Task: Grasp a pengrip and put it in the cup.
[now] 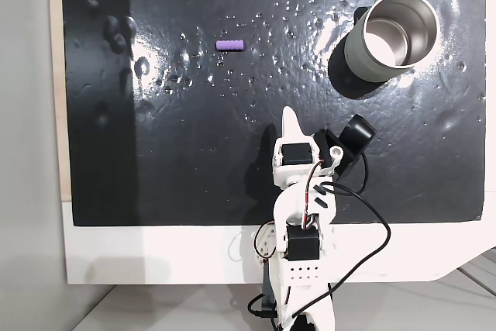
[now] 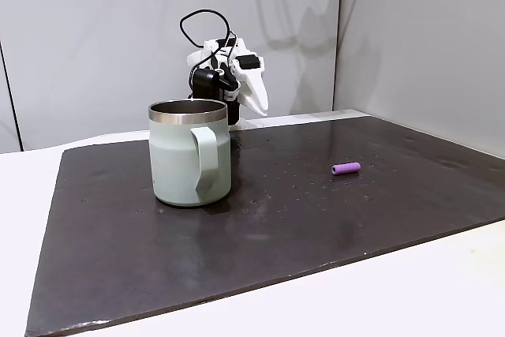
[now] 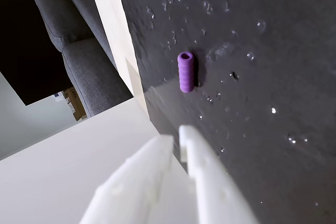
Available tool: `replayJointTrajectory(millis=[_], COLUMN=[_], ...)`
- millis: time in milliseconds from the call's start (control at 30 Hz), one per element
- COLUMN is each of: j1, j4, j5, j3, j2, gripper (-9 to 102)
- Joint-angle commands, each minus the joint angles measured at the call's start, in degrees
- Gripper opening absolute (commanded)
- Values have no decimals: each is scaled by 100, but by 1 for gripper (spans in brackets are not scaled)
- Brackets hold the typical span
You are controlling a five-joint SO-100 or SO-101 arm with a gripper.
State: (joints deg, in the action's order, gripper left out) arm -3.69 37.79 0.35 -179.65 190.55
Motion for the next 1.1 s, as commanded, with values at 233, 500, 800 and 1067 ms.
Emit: replayJointTrajectory(millis=[233,500,800,1067], j1=[9,149,-536,-1046], j4=[-158,-123,404,888], j5=[0,9,70,923], j3=[-308,105,1591,4658], j2=[70,70,-633,-3595], gripper=[0,0,0,0])
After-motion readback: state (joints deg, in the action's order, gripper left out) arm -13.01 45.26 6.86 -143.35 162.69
